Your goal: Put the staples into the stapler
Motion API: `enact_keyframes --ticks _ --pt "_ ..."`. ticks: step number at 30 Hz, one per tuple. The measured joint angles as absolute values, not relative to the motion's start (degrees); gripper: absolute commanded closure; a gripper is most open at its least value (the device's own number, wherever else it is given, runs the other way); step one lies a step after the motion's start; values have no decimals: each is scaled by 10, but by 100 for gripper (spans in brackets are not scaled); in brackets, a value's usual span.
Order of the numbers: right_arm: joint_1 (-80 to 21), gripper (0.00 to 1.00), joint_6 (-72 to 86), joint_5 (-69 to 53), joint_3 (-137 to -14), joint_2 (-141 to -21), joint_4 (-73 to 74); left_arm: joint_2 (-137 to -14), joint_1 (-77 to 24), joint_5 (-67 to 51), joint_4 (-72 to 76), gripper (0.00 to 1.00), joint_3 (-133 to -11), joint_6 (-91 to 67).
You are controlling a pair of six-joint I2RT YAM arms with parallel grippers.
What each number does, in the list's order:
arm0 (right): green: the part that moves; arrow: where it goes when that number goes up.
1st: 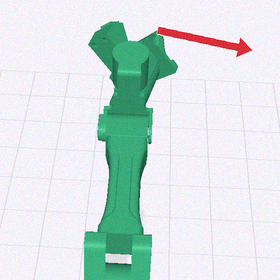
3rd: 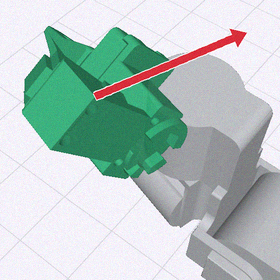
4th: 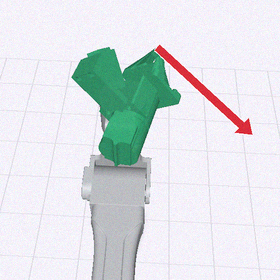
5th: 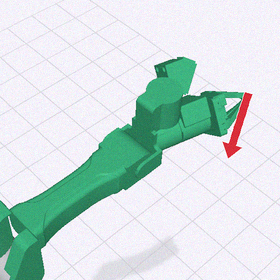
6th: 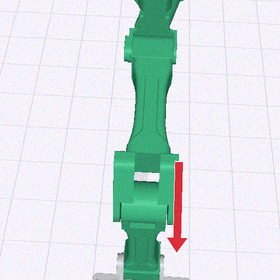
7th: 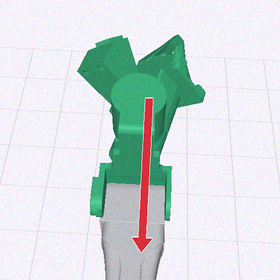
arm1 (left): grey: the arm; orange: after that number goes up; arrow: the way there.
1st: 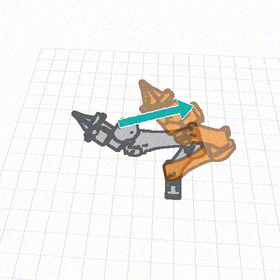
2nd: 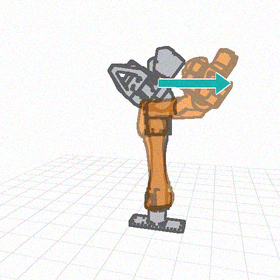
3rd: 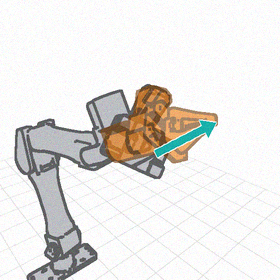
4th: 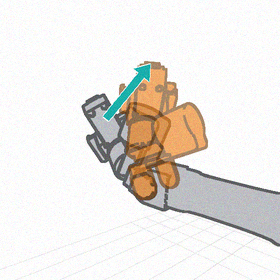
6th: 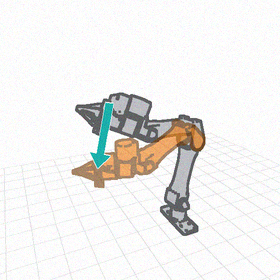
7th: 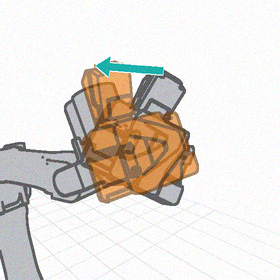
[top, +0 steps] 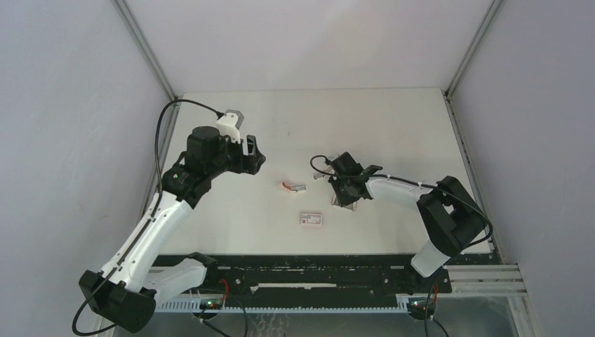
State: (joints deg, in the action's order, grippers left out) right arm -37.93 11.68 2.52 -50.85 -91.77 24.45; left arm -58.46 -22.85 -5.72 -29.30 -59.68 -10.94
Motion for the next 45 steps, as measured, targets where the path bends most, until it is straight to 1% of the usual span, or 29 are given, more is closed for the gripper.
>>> enact_keyframes --ticks 9,24,34,45 --pt "-383 86 116 28 -523 -932 247 -585 -229 -57 -293 20 -597 -109" --pt "-384 81 115 39 -526 -919 271 -585 -229 -58 -293 20 -597 -109" --pt "-383 81 108 42 -537 -918 277 -585 -229 -58 -293 21 -597 -109" --pt "-383 81 98 42 -540 -947 278 -585 -229 -58 -293 21 -597 -109"
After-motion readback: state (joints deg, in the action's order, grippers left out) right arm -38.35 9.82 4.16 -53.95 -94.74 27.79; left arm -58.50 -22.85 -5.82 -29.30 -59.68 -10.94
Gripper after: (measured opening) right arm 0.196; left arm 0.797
